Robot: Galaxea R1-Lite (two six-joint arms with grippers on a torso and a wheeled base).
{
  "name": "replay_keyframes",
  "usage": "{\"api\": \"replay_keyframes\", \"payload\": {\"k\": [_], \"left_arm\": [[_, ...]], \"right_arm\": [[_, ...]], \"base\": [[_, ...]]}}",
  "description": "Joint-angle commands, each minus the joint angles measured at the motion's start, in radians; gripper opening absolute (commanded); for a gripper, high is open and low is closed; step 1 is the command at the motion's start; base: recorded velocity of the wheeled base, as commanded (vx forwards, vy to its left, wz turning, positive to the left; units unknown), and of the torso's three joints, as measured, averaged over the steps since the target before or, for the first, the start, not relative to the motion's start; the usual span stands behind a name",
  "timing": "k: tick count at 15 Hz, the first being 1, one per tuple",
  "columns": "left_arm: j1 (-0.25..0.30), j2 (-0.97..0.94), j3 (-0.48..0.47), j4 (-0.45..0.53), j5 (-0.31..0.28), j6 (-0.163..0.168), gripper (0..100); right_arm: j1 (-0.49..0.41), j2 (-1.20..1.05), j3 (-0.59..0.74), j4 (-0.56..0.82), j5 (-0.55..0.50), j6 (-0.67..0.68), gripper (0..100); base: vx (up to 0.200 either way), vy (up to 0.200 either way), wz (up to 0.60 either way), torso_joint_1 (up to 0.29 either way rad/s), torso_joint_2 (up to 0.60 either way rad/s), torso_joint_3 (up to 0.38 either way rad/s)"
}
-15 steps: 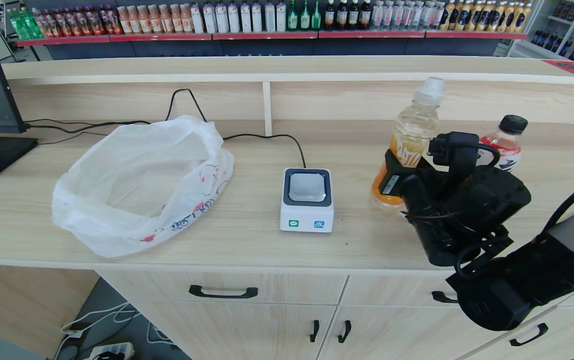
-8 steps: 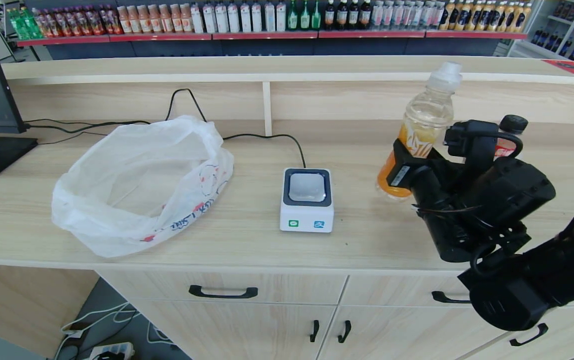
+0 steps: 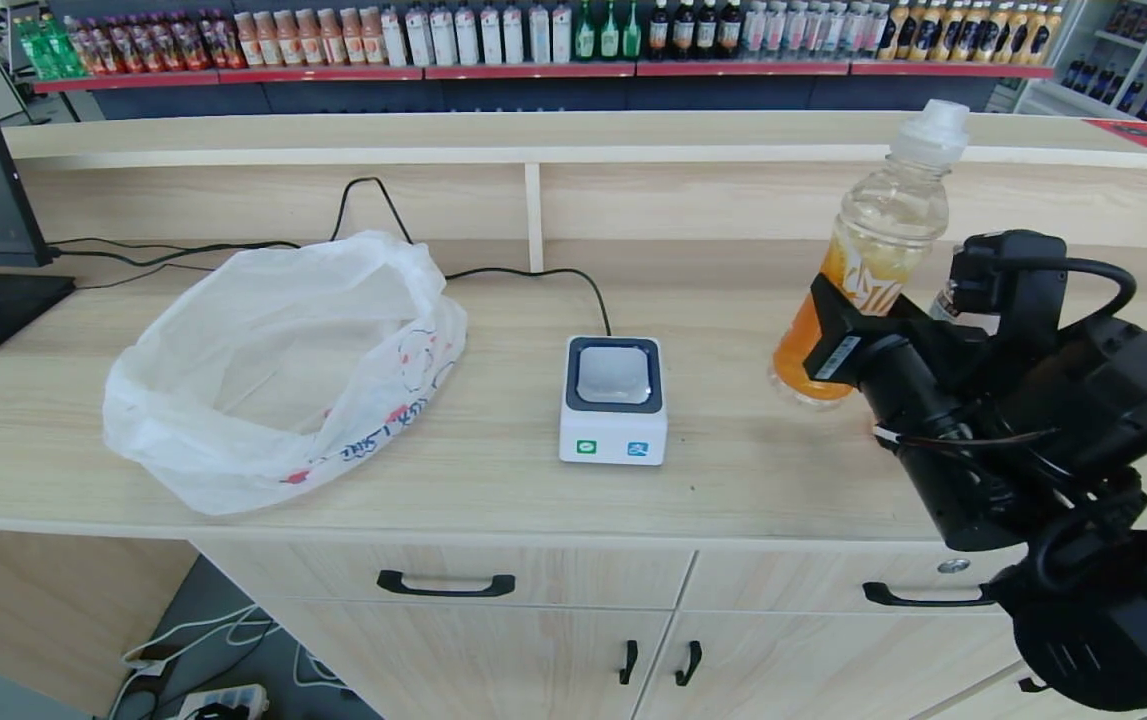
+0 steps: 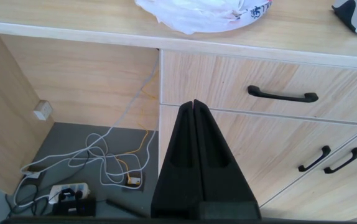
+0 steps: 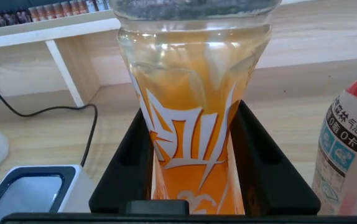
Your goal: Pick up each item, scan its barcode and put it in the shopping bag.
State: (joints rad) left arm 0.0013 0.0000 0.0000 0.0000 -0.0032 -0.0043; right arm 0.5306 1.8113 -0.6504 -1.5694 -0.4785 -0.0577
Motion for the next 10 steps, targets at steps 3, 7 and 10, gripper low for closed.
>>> {"api": "replay_keyframes", "payload": {"k": [3,7,10], "left_arm": [[0.0,0.0,0.0,0.0,0.0,0.0,0],[0.0,0.0,0.0,0.0,0.0,0.0,0],[0.0,0.0,0.0,0.0,0.0,0.0,0]], "right_arm": [[0.057,-0.105,0.066,-0.001,0.0,-0.008,0],[0.146,-0.155,0.068,-0.001,0.001,-0.024,0],[0.247,-0.201,0.106,-0.001,0.001,-0.036,0]], "base": [[0.0,0.0,0.0,0.0,0.0,0.0],[0.0,0.0,0.0,0.0,0.0,0.0],[0.0,0.0,0.0,0.0,0.0,0.0]]}}
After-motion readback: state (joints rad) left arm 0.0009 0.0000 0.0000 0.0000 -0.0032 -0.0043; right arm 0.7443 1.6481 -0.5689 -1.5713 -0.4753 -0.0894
